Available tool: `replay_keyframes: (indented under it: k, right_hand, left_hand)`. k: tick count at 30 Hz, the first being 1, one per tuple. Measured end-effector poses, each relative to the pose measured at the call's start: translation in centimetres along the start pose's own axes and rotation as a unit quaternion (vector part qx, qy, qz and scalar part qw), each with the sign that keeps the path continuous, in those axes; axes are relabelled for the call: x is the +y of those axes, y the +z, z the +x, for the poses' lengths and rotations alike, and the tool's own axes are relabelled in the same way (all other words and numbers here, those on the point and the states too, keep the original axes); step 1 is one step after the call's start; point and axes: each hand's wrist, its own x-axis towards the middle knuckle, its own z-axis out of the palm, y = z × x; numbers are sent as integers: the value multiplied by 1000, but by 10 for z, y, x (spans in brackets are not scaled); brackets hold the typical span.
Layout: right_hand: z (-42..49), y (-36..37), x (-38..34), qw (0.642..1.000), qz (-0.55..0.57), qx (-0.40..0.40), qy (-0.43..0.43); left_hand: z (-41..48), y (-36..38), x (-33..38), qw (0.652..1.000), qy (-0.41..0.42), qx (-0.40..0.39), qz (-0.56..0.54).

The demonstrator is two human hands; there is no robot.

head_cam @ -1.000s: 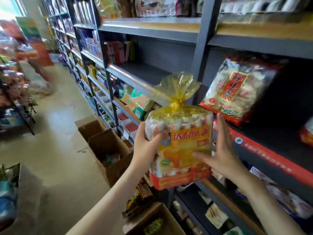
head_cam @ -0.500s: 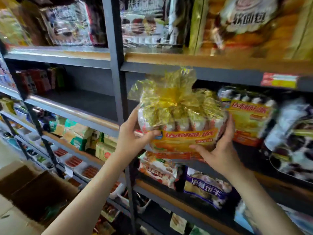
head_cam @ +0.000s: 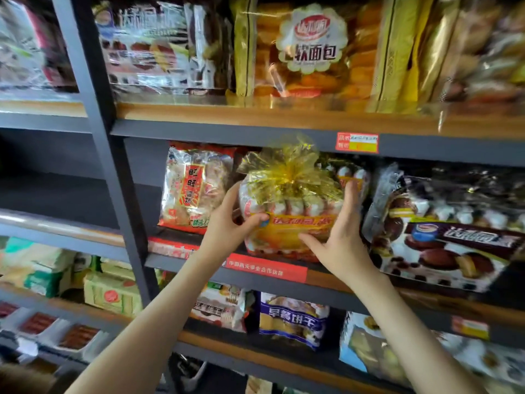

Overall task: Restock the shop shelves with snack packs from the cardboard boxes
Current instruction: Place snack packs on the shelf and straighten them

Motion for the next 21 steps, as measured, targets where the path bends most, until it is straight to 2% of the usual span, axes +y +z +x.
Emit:
replay_keyframes:
  k: [2, 4, 8, 10, 13, 15, 19, 21]
  right_hand:
    - [2, 4, -1, 988, -144, 44, -33]
    - [5, 7, -7, 969, -233, 35, -69]
    - [9, 21, -4, 942, -301, -57, -138]
    - [11, 25, 3, 936, -317, -83, -125]
    - [12, 24, 10, 933, -334, -82, -105]
    - [11, 23, 16, 930, -349, -67, -94]
    - [6, 19, 32, 921, -379, -75, -54]
    - [6, 16, 39, 913, -398, -84, -39]
  left_hand:
    - [8, 12, 0, 1000, -7, 13, 14]
    - [15, 21, -2, 998, -20, 8, 64]
    - [22, 35, -15, 993, -34, -96, 63]
    - [27, 38, -26, 987, -25, -145, 58]
    - [32, 39, -29, 976, -37, -199, 82]
    - [34, 46, -25, 973, -38, -198, 113]
    - [39, 70, -15, 956, -17, -144, 255]
    - [42, 83, -17, 958, -10, -136, 254]
